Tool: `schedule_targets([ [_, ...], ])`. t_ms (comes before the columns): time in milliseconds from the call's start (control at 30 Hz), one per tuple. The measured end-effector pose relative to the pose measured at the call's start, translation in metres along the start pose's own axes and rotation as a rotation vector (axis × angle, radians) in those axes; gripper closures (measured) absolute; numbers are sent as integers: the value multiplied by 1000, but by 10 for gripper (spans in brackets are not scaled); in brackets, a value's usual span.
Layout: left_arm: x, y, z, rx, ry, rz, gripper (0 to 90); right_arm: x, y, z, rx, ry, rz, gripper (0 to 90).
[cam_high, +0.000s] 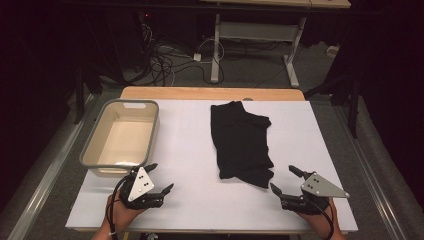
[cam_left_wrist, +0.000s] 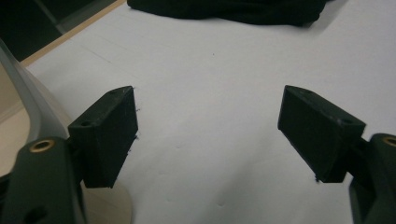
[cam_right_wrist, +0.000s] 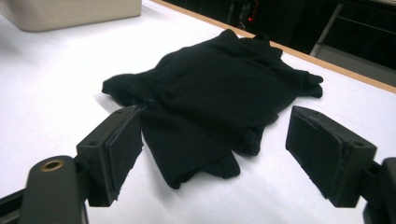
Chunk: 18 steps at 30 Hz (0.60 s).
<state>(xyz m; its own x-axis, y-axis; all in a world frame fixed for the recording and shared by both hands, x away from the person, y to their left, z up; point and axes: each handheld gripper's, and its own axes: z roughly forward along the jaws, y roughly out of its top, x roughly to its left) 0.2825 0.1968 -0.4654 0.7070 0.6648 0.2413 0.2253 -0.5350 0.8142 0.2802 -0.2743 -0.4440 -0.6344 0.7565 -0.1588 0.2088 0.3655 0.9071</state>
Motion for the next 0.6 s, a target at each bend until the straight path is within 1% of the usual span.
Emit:
schedule_targets([
  [67, 0, -1, 1, 4, -5, -7, 196, -1, -1, 0, 4, 8, -1, 183],
  [167, -2, -2, 1, 11, 3, -7, 196, -4, -1, 4, 20, 9, -7, 179],
  [200, -3, -2, 1, 13, 5, -13, 195, -5, -1, 5, 31, 10, -14, 179],
  [267, -3, -3, 1, 25, 9, -10, 196, -7, -2, 9, 56, 14, -16, 172],
  [300, -3, -3, 1, 25, 9, -10, 196, -7, -2, 9, 56, 14, -16, 172],
  [333, -3, -4, -1, 29, 15, -5, 196, -8, -5, 15, 99, -5, -47, 171],
  [367, -3, -4, -1, 29, 15, -5, 195, -8, -6, 18, 126, -23, -59, 161],
  [400, -3, -4, -1, 26, 17, -7, 196, -10, -6, 20, 142, -14, -68, 161],
  [433, -3, -5, -3, 29, 18, -8, 196, -11, -7, 23, 150, -7, -65, 161],
  [467, -3, -6, -3, 25, 22, -18, 196, -12, -6, 25, 161, -4, -61, 156],
  [500, -2, -9, -6, 32, 23, -26, 196, -14, -5, 27, 169, 5, -61, 154],
  [533, -2, -9, -6, 32, 23, -26, 196, -15, -3, 29, 170, 16, -46, 154],
  [567, -3, -10, -7, 39, 29, -27, 196, -15, -3, 29, 170, 16, -46, 154],
  [600, -4, -12, -10, 47, 32, -25, 196, -16, 0, 34, 173, 42, -30, 155],
])
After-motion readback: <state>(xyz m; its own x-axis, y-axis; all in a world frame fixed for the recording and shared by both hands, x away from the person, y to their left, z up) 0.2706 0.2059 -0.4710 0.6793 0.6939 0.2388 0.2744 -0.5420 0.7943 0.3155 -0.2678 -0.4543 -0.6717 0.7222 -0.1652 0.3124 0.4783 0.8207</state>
